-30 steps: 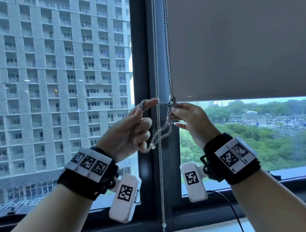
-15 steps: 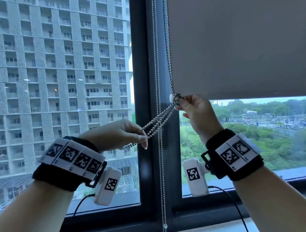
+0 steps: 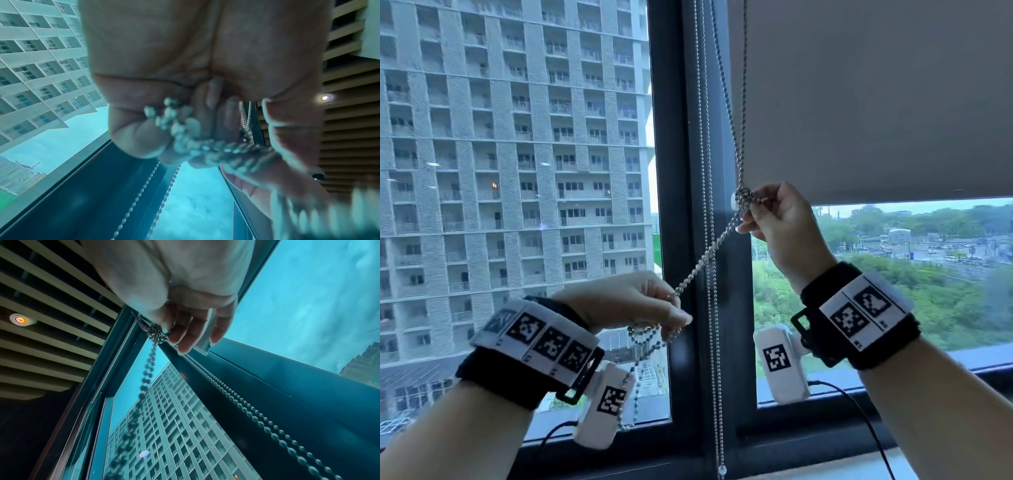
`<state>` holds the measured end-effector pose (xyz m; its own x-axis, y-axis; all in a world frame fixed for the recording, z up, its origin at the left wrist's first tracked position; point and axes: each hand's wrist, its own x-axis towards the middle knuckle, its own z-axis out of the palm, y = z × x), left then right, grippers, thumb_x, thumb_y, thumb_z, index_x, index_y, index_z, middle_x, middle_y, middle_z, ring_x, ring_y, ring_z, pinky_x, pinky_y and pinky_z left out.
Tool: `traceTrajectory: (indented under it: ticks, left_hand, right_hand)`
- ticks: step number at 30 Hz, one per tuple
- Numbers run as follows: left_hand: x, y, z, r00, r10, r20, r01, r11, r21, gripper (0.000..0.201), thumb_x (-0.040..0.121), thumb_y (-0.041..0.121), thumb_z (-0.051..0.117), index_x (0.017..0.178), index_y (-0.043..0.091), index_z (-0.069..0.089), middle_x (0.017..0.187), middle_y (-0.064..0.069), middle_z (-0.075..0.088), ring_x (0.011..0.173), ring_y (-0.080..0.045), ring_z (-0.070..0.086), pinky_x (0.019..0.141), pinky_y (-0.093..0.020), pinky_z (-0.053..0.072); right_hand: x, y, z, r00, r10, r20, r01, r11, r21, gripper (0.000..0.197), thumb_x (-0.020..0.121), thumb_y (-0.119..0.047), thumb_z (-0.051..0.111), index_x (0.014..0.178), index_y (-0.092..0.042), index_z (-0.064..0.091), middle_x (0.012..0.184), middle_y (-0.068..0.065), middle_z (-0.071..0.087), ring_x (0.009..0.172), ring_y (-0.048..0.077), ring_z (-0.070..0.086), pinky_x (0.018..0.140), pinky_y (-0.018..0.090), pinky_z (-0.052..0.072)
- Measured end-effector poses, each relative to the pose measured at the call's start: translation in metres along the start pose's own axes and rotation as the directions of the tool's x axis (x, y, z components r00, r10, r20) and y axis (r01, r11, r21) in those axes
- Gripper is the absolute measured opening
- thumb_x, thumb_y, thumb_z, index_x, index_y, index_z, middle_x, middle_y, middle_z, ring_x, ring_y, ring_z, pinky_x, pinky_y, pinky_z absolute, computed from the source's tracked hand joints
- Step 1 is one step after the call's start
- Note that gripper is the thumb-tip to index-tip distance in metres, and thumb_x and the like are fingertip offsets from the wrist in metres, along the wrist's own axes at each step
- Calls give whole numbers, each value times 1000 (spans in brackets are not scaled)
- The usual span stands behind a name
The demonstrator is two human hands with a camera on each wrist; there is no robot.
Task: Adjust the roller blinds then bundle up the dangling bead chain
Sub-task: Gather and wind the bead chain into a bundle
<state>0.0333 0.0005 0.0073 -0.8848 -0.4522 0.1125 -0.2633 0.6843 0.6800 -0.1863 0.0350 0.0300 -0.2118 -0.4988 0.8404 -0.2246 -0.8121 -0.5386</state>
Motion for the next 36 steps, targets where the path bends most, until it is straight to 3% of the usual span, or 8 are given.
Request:
traceTrajectory:
  ticks: [5, 8, 11, 13, 16, 21, 26, 36]
  left_hand:
    - [4, -4, 10, 989, -64, -135, 64, 998, -6, 43, 79, 62, 46, 69, 26, 68, 55, 7, 38, 50, -10, 29, 49, -23, 28]
    - [7, -4, 22, 994, -98, -45, 105, 978, 180, 38, 89, 50, 41, 70, 27, 65, 56, 7, 37, 49, -7, 31, 49, -22, 29]
    - [9, -1, 33, 992, -121, -30, 125, 957, 263, 40, 92, 46, 40, 75, 20, 66, 56, 6, 34, 48, -5, 30, 48, -18, 29]
    - [10, 0, 35, 994, -104, -14, 104, 962, 251, 41, 93, 46, 42, 78, 19, 69, 57, 4, 32, 52, -11, 30, 51, -25, 27]
    - [8, 2, 33, 997, -69, 25, 62, 976, 210, 41, 94, 46, 43, 85, 17, 72, 57, -1, 31, 53, -18, 29, 52, -29, 25]
    - [4, 4, 18, 983, 78, -165, -76, 997, 16, 18, 93, 16, 51, 110, 12, 56, 57, 12, 44, 50, -5, 35, 49, -20, 31]
    - [8, 11, 5, 870, 217, -443, -296, 948, -118, 14, 84, 8, 47, 78, 19, 54, 58, 9, 43, 52, -8, 29, 51, -20, 28]
    - [61, 47, 6, 658, 310, -686, -197, 950, 240, 31, 92, 4, 48, 86, 29, 66, 75, 5, 63, 58, -4, 50, 58, -19, 41]
  right_hand:
    - [-9, 16, 2, 999, -34, 11, 34, 997, -69, 34, 85, 8, 48, 96, -24, 49, 90, 1, 56, 80, 14, 55, 78, 32, 52]
    - [-23, 10, 4, 976, -217, 15, 214, 943, -253, 52, 69, 12, 47, 108, -23, 46, 106, -4, 51, 97, 19, 53, 86, 21, 43]
    - [-37, 1, 8, 781, -533, 327, 618, 579, -532, 61, 58, 7, 46, 114, -16, 57, 125, -4, 53, 121, 24, 45, 101, 30, 36]
    - [-38, 4, 9, 685, -439, 581, 722, 300, -624, 48, 64, -6, 46, 105, -23, 63, 137, 0, 51, 137, 26, 31, 109, 45, 30]
    - [-37, 14, 7, 674, -296, 677, 735, 182, -653, 14, 73, -20, 60, 85, -23, 66, 132, 0, 57, 142, 26, 25, 112, 51, 27]
    - [-38, 18, 3, 816, -309, 488, 564, 606, -560, 34, 89, -34, 49, 68, -11, 63, 78, 3, 69, 123, 21, 53, 101, 41, 43]
    - [-36, 14, 3, 951, -200, 235, 259, 931, -257, 37, 85, -27, 48, 62, 1, 52, 58, 24, 54, 56, 37, 51, 57, 53, 47]
    - [-22, -4, 0, 966, 170, 195, -242, 858, 454, 22, 92, -8, 38, 74, -12, 50, 56, -3, 48, 52, 11, 57, 45, 20, 47]
